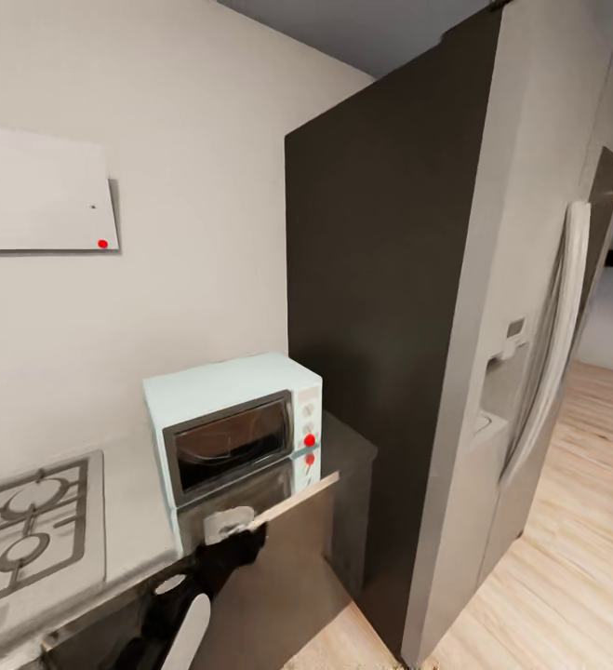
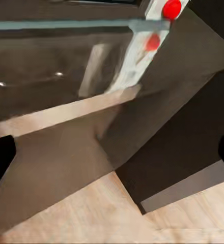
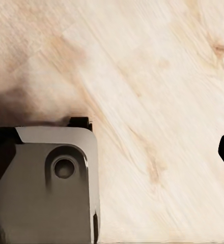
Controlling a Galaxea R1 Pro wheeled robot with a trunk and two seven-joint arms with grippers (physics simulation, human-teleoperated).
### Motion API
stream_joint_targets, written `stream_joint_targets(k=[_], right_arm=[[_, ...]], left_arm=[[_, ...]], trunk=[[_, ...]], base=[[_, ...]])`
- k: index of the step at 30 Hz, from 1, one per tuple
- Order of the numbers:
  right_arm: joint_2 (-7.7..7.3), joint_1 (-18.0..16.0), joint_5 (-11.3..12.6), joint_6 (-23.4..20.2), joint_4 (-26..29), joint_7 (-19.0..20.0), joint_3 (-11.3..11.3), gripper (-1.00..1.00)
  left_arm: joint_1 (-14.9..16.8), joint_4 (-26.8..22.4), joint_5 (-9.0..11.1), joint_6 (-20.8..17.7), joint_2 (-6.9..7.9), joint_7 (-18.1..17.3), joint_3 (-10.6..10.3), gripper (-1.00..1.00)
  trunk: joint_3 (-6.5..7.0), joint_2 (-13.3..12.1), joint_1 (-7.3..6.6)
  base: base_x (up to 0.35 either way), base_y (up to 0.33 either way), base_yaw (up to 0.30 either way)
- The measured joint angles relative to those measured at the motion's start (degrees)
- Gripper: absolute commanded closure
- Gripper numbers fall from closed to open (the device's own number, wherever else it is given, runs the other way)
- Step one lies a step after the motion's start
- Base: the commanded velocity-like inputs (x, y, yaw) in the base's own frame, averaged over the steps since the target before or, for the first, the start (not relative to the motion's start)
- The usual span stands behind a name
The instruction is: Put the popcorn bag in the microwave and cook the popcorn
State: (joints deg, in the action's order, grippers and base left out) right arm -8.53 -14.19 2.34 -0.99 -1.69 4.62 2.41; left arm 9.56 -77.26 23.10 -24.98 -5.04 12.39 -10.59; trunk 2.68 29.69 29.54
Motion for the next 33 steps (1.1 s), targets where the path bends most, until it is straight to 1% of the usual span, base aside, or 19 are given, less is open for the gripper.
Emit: stream_joint_targets(k=[1, 2, 4, 5, 7, 8, 10, 12, 13, 14, 15, 16, 17, 18, 19, 20, 29, 32, 33], right_arm=[[-0.01, 0.0, -0.02, -0.02, -0.02, 0.0, 0.0, -1.0], [-0.04, 0.0, -0.17, -0.02, -0.01, -0.03, -0.01, -1.0], [-0.11, 0.0, -0.29, 0.0, 0.01, -0.07, -0.04, -1.0], [-0.12, 0.0, -0.34, 0.01, 0.01, -0.07, -0.03, -1.0], [-0.14, 0.0, -0.39, -0.01, -0.01, -0.07, -0.03, -1.0], [-0.15, 0.0, -0.41, -0.04, -0.01, -0.06, -0.04, -1.0], [-0.07, 0.0, -0.38, -0.11, -0.01, -0.01, -0.06, -1.0], [0.1, 0.0, -0.36, -0.13, -0.04, 0.0, -0.04, -1.0], [0.19, 0.0, -0.36, -0.15, -0.06, 0.0, -0.04, -1.0], [0.25, 0.0, -0.36, -0.16, -0.06, 0.01, -0.05, -1.0], [0.14, 0.0, -0.37, -0.35, -0.05, -0.01, -0.03, -1.0], [0.1, 0.0, -0.36, -0.41, -0.06, -0.04, -0.02, -1.0], [0.02, 0.0, -0.36, -0.46, -0.06, -0.06, -0.06, -1.0], [0.05, 0.0, -0.36, -0.57, -0.06, -0.08, -0.09, -1.0], [0.02, 0.0, -0.36, -0.65, -0.06, -0.08, -0.05, -1.0], [-0.21, -0.01, -0.37, -0.6, -0.07, -0.09, -0.02, -1.0], [0.05, -0.01, -0.42, -0.26, -0.01, -0.18, 0.09, -1.0], [0.1, -0.01, -0.54, -0.45, 0.0, -0.18, 0.32, -1.0], [0.08, -0.01, -0.7, -0.45, 0.01, -0.16, 0.32, -1.0]], left_arm=[[-0.01, 4.83, 0.31, 0.32, -1.55, 0.0, 0.02, -1.0], [0.0, 8.87, 0.4, 0.57, -2.38, -0.03, 0.03, -1.0], [-0.01, 16.48, 0.69, 0.89, -3.24, -0.18, -0.06, -1.0], [0.0, 20.05, 0.9, 1.37, -3.58, -0.19, -0.1, -1.0], [0.01, 24.27, 1.53, 2.8, -4.03, -0.22, -0.11, -1.0], [0.01, 27.27, 1.9, 3.35, -4.1, -0.22, -0.08, -1.0], [0.01, 33.76, 2.44, 3.83, -4.12, -0.27, 0.02, -1.0], [-0.01, 42.19, 2.74, 4.68, -4.05, -0.35, 0.21, -1.0], [-0.02, 47.34, 2.81, 6.31, -3.96, -0.47, 0.35, -1.0], [-0.02, 53.12, 2.91, 9.05, -3.92, -0.54, 0.51, -1.0], [0.05, 60.05, 3.01, 14.39, -3.63, -0.63, 0.45, -1.0], [0.01, 70.45, 3.18, 16.62, -3.3, -0.57, 0.48, -1.0], [-0.05, 74.46, 3.35, 19.05, -3.02, -0.55, 0.48, -1.0], [0.06, 76.35, 3.3, 22.78, -2.16, -0.52, 0.41, -1.0], [-0.06, 76.92, 3.13, 25.76, -1.21, -0.55, 0.37, -1.0], [-0.15, 77.2, 3.08, 29.19, -0.89, -0.6, 0.36, -1.0], [-0.17, 77.21, 3.12, 29.42, -0.55, -0.63, 0.39, -1.0], [-0.16, 77.21, 3.09, 29.41, 0.1, -0.99, 0.37, -1.0], [-0.16, 77.2, 3.09, 29.38, 0.69, -2.48, 0.36, -1.0]], trunk=[[0.0, 0.0, 0.0], [0.0, 0.0, 0.0], [-0.01, 0.0, 0.0], [0.0, 0.0, 0.0], [0.0, 0.01, 0.0], [0.0, 0.01, 0.0], [0.0, 0.01, 0.0], [-0.01, 0.01, -0.01], [-0.01, 0.01, -0.02], [-0.02, 0.02, -0.03], [0.01, 0.02, -0.04], [-0.01, 0.02, -0.04], [-0.01, 0.02, -0.04], [0.0, 0.02, -0.04], [0.0, 0.02, -0.04], [0.0, 0.02, -0.04], [0.0, 0.01, -0.04], [0.0, 0.01, -0.04], [0.0, 0.01, -0.04]], base=[[-0.346, 0.0, 0.0], [-0.346, 0.0, 0.0], [-0.346, 0.0, 0.0], [-0.346, 0.0, 0.0], [-0.346, 0.0, 0.0], [-0.346, 0.0, 0.0], [-0.346, 0.0, 0.0], [-0.254, 0.0, 0.0], [-0.08, 0.0, 0.0], [-0.011, 0.0, 0.0], [-0.005, 0.0, 0.0], [-0.003, 0.0, 0.0], [0.0, 0.0, 0.0], [0.0, 0.0, 0.0], [0.0, 0.0, 0.244], [0.0, 0.0, 0.259], [0.0, 0.0, 0.281], [0.0, 0.0, 0.299], [0.0, 0.0, 0.3]])
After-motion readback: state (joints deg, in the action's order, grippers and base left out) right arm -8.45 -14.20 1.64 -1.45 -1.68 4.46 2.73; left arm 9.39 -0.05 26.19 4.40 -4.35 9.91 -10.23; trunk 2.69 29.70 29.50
